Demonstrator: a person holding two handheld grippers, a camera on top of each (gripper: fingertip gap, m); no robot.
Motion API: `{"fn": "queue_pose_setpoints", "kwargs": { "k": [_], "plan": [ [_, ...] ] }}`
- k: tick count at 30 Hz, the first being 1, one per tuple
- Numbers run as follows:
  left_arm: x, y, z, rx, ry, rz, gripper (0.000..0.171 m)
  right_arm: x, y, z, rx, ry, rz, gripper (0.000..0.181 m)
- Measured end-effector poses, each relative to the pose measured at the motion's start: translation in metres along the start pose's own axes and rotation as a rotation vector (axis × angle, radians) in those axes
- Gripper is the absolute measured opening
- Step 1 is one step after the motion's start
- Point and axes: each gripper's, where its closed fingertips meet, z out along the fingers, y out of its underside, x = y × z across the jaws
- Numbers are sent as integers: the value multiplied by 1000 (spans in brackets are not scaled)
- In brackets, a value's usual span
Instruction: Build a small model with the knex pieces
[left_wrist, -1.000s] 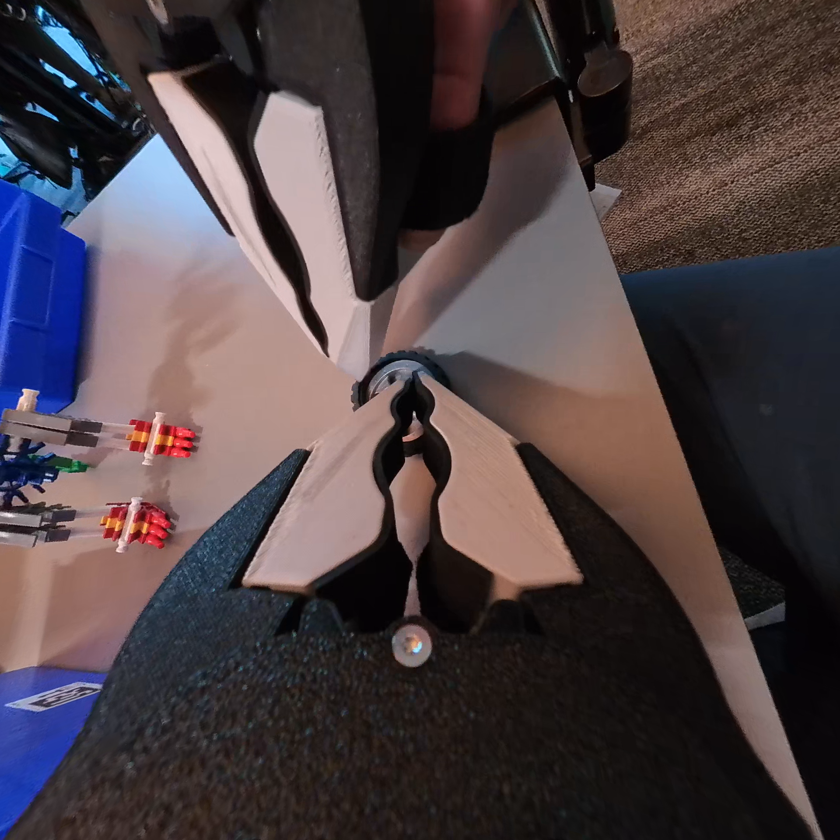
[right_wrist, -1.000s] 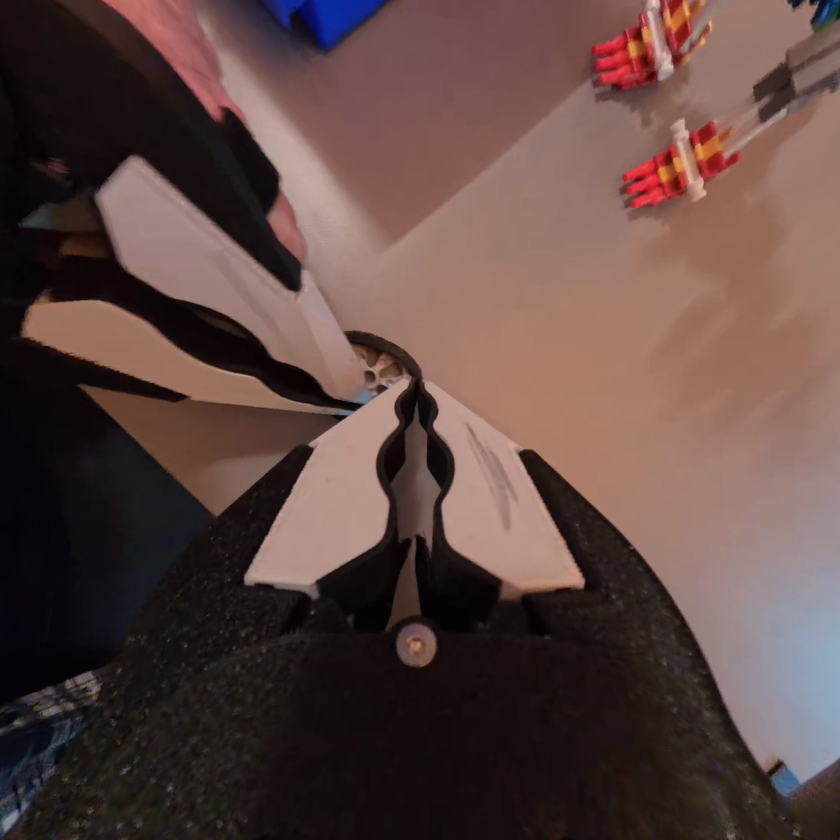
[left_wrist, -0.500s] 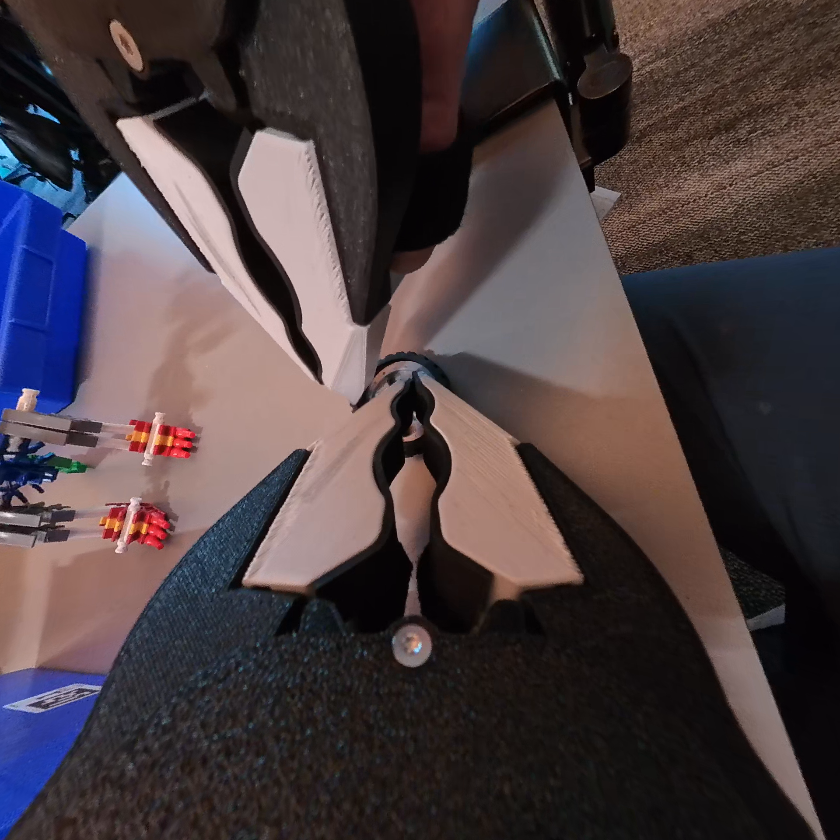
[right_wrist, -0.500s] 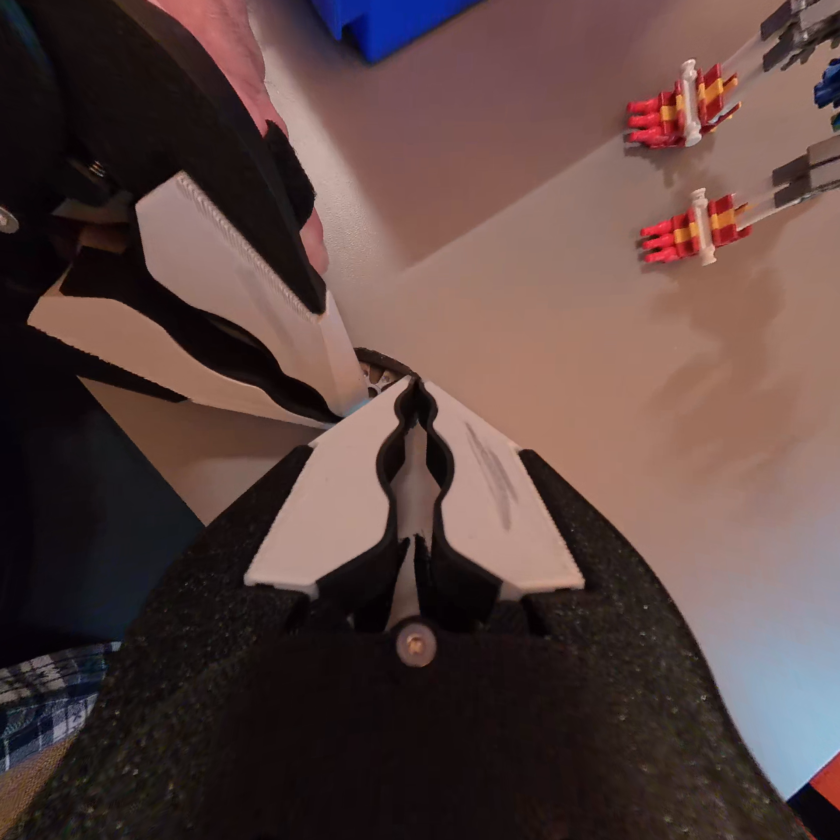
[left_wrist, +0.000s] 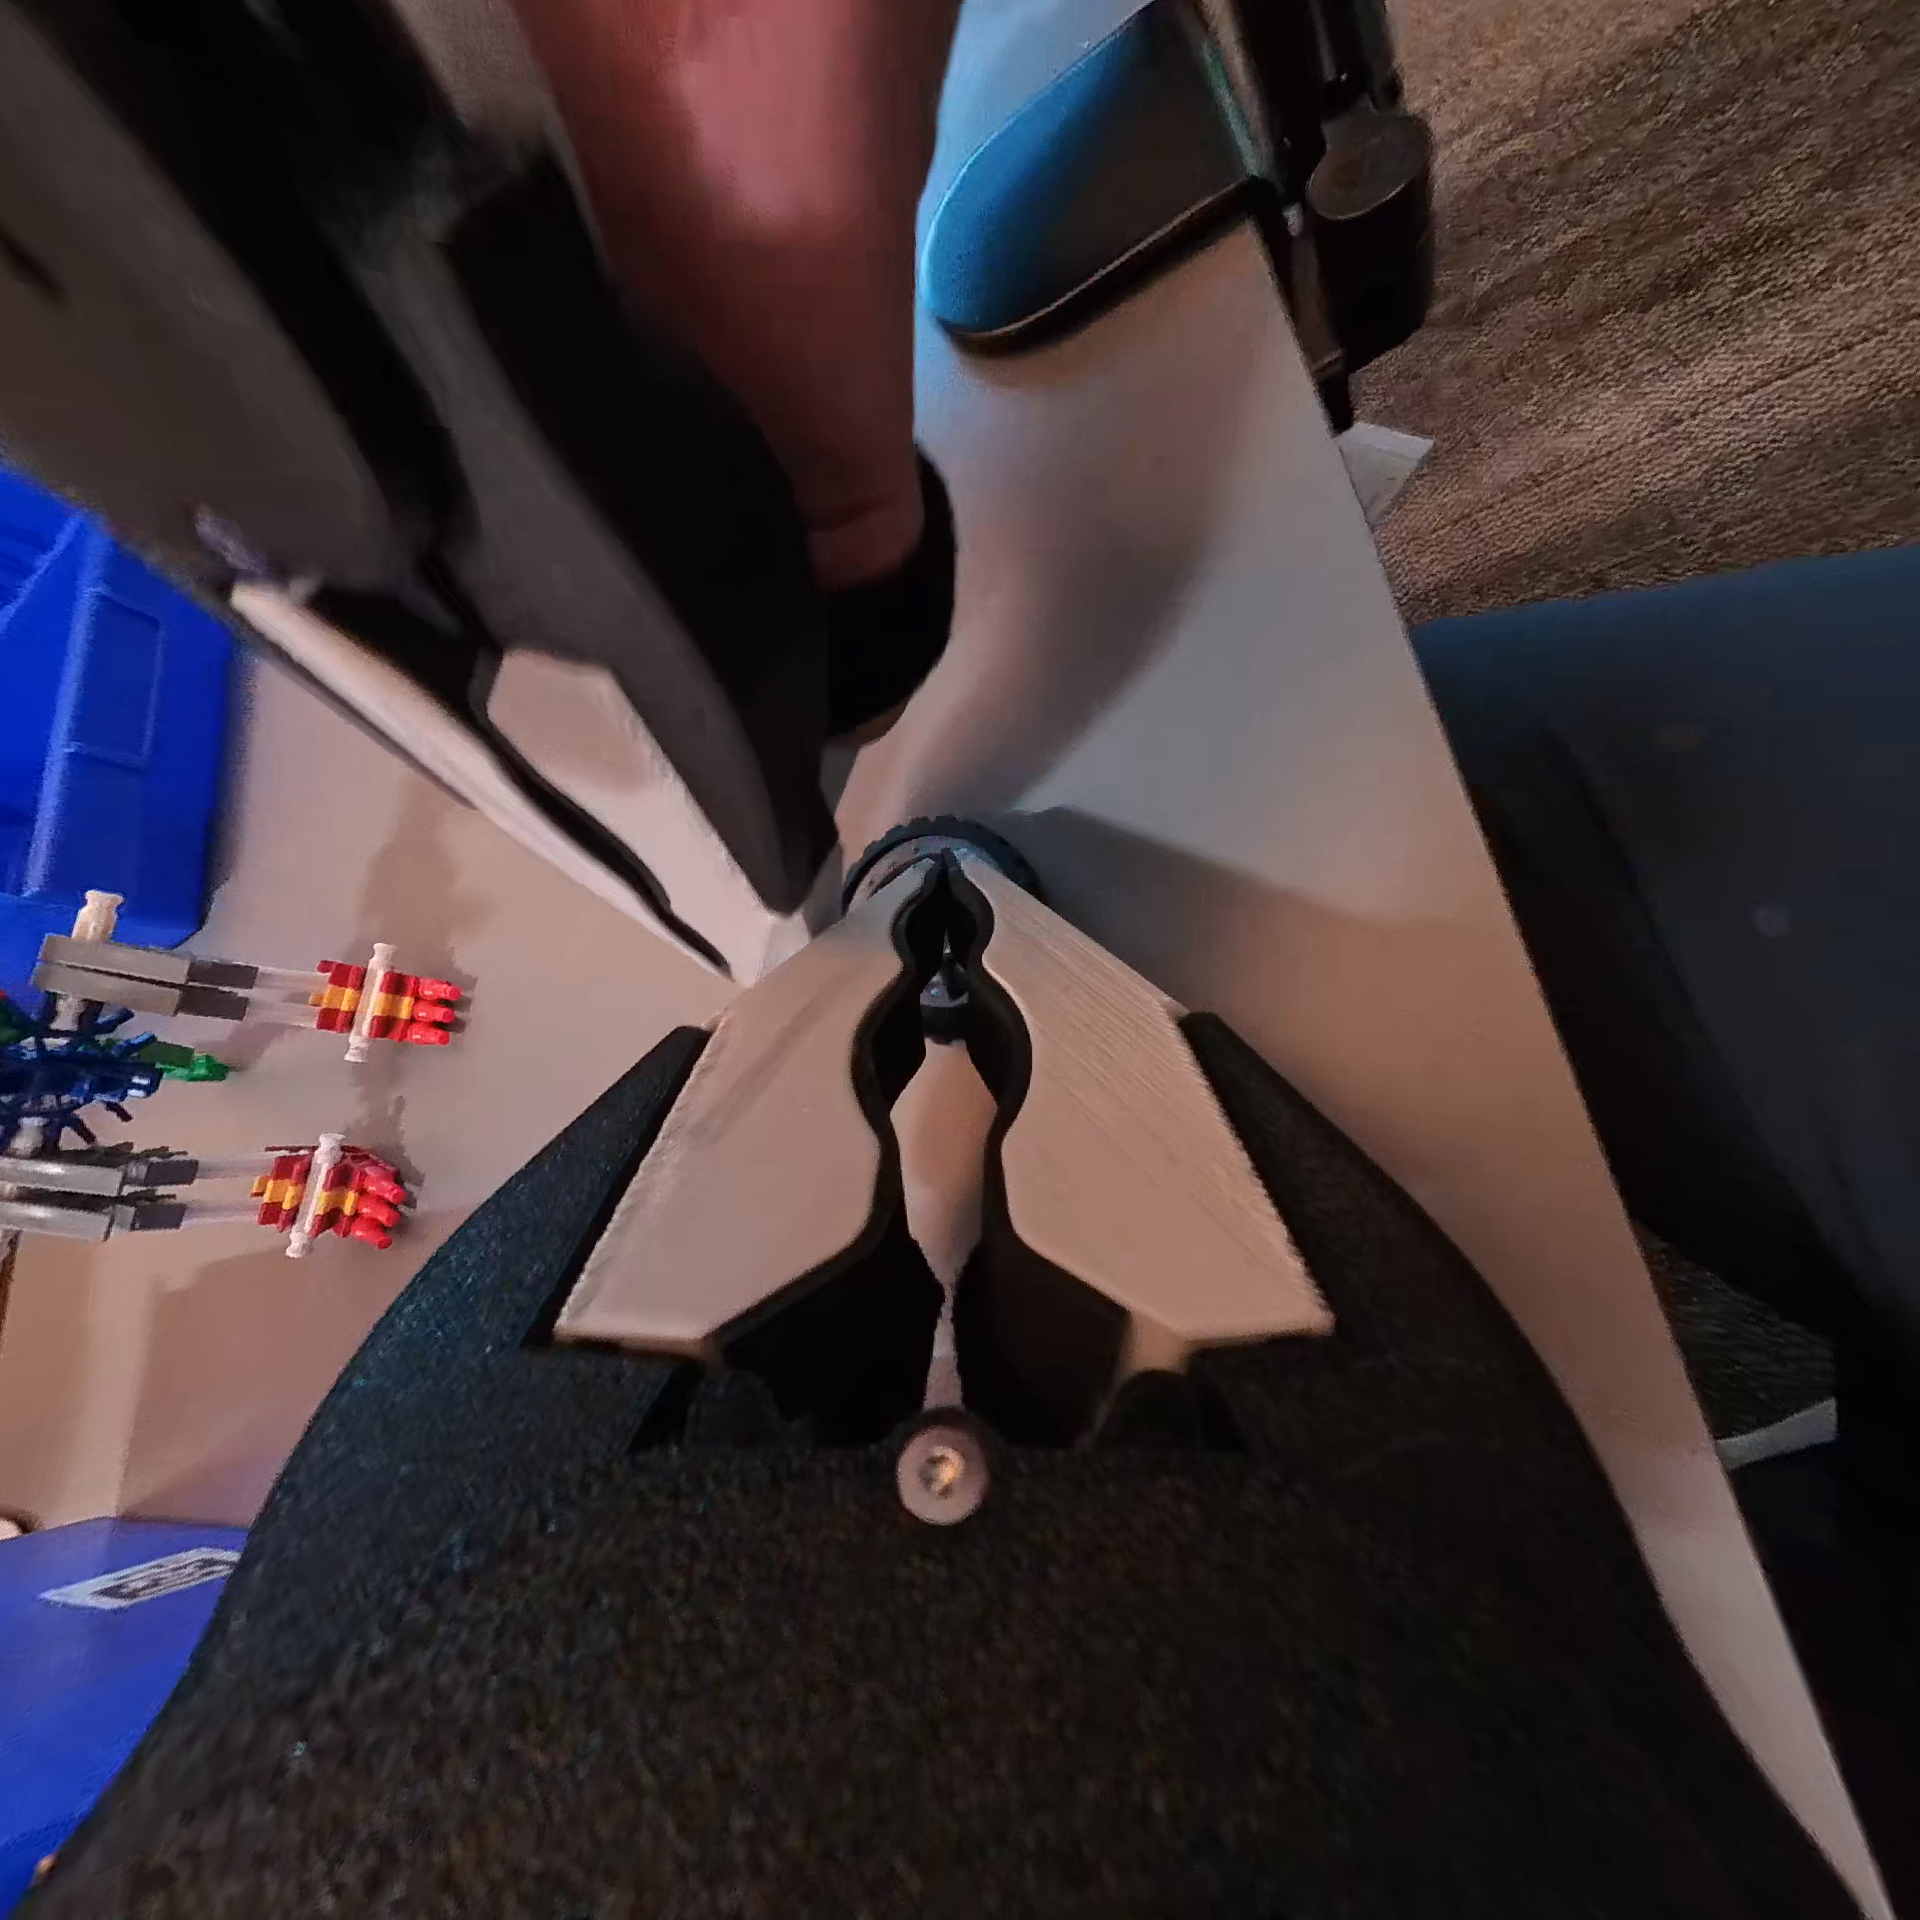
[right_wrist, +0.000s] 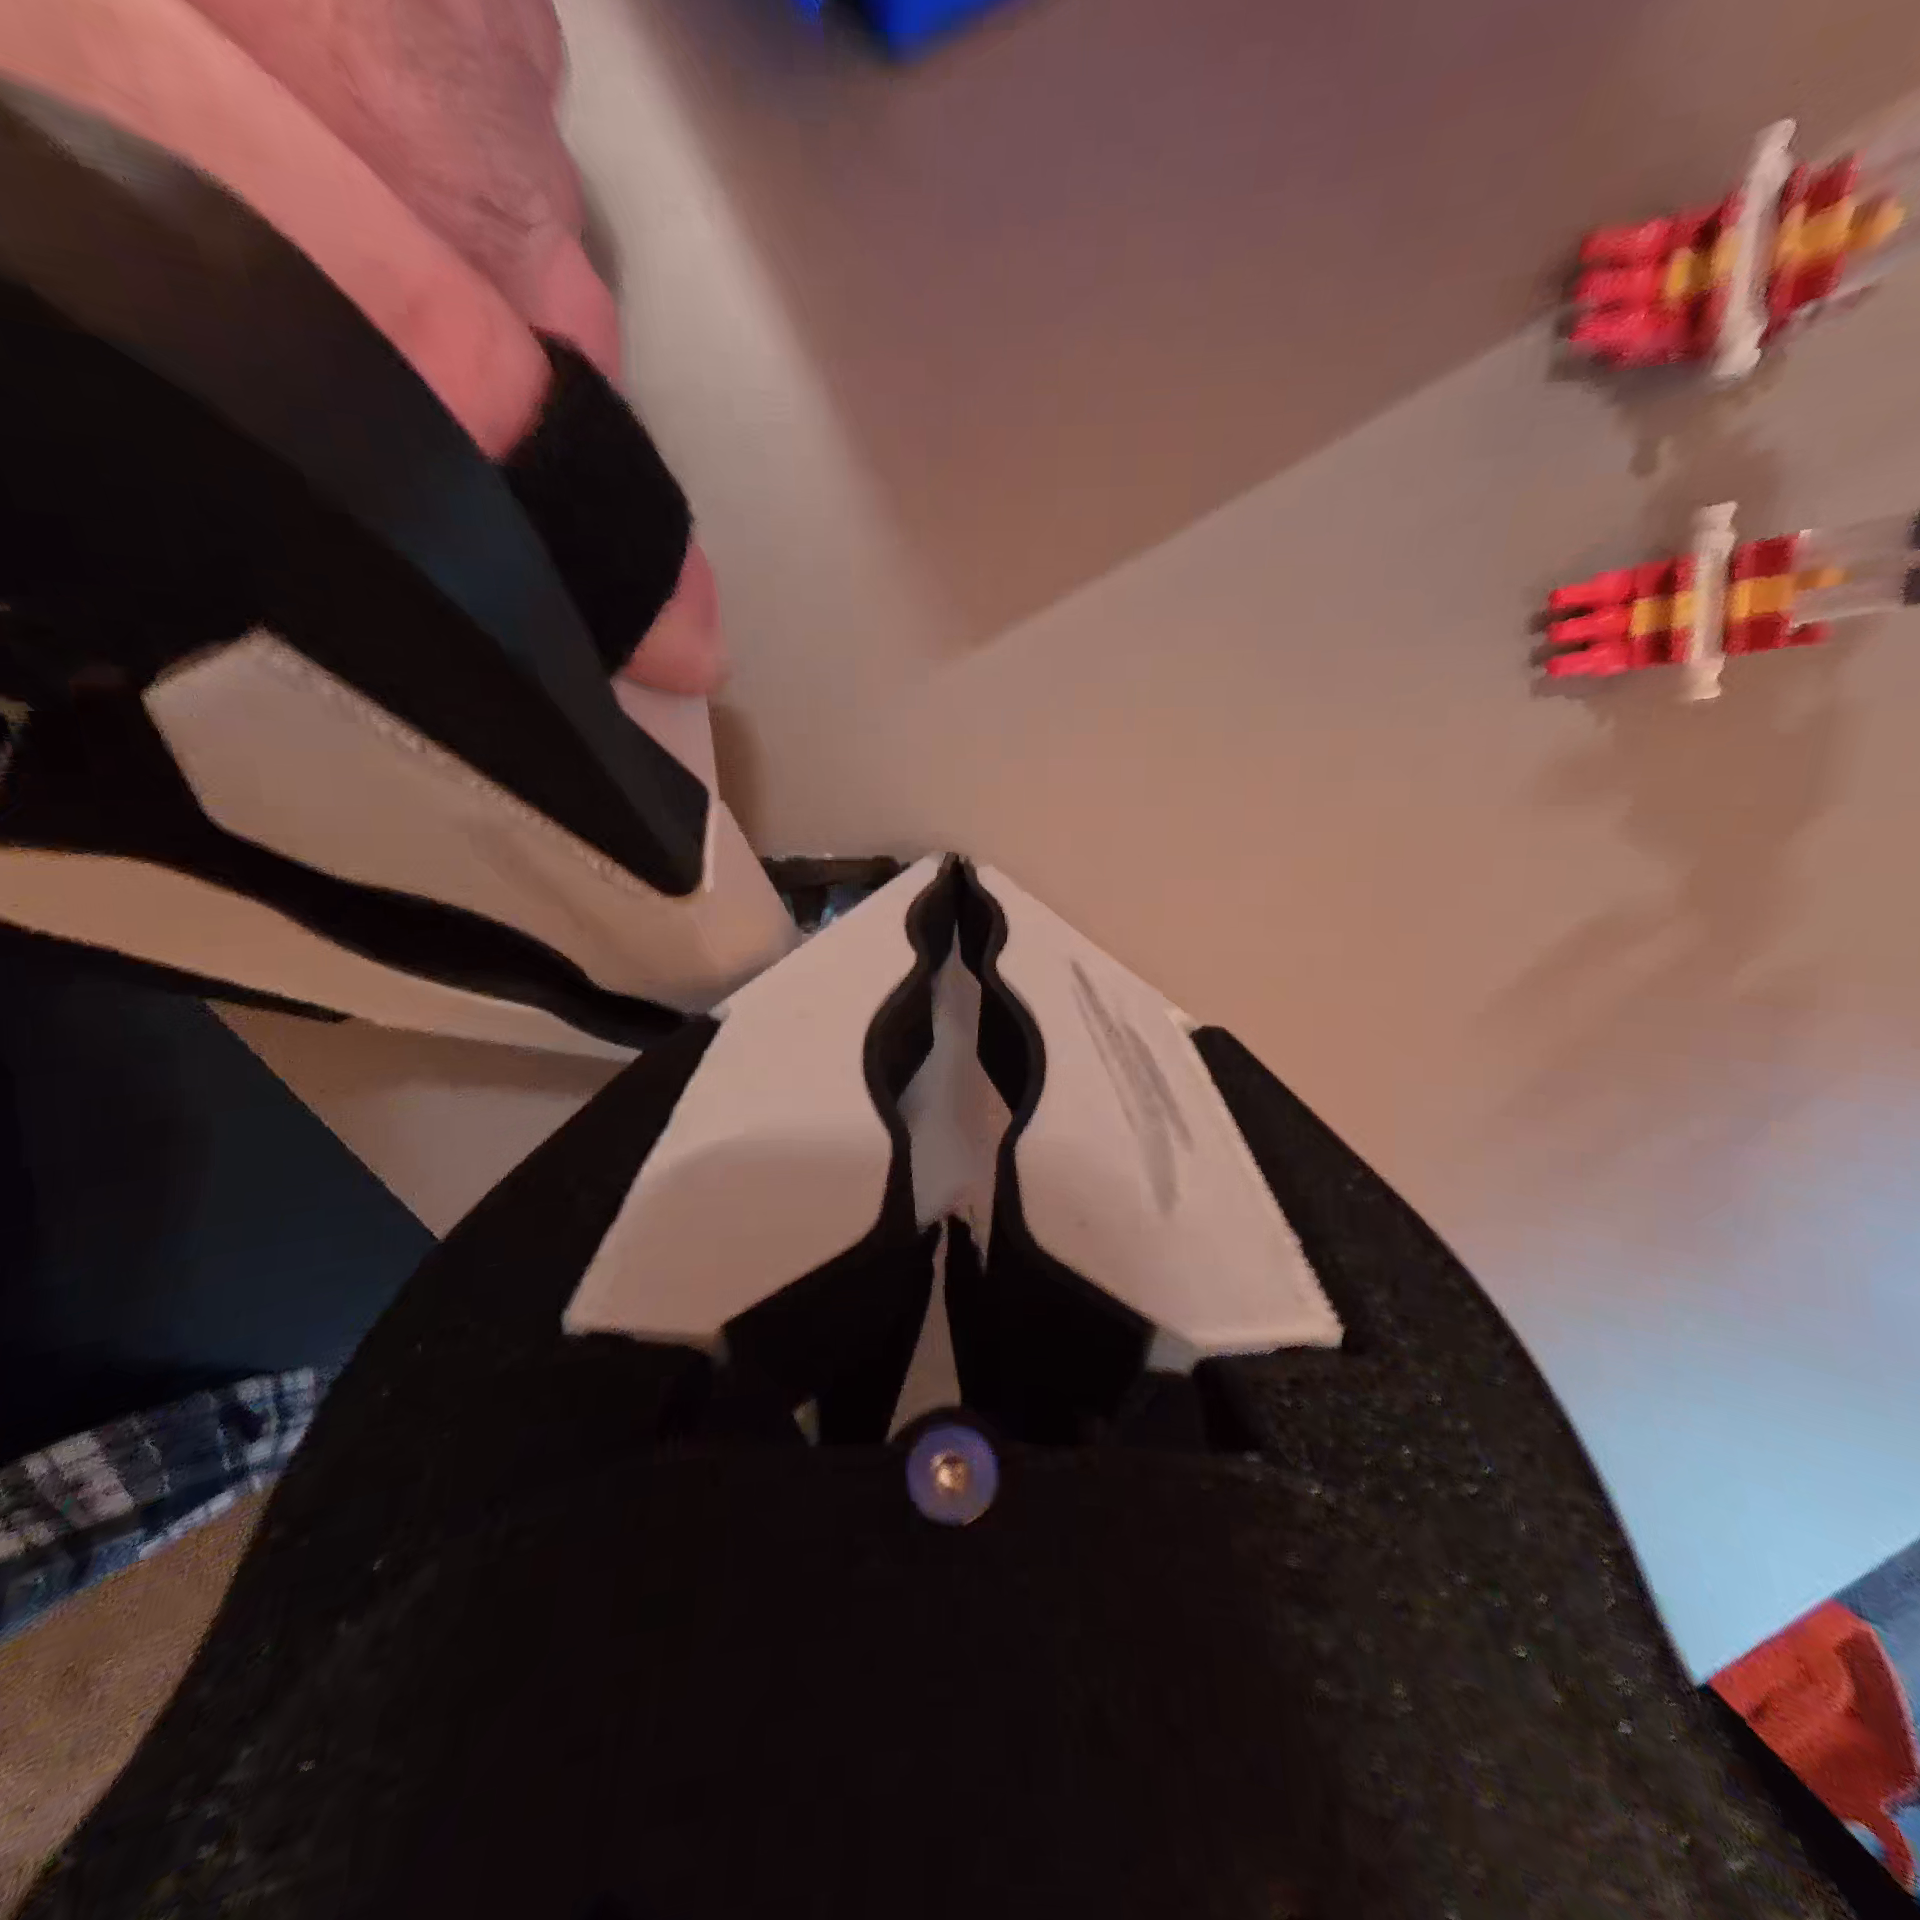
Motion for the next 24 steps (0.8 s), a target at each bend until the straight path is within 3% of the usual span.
{"fn": "queue_pose_setpoints", "kwargs": {
  "k": [7, 14, 24],
  "plan": [
    [1, 2, -1, -1, -16, 71, 0, 2, -1, -2, 49, -6, 70, 0],
    [7, 6, -11, 105, 25, 249, 0, -8, -6, -19, 195, -39, 74, 0],
    [10, 6, -10, 119, 53, 211, 0, -19, -9, -11, 176, -60, -36, 0]
  ]
}}
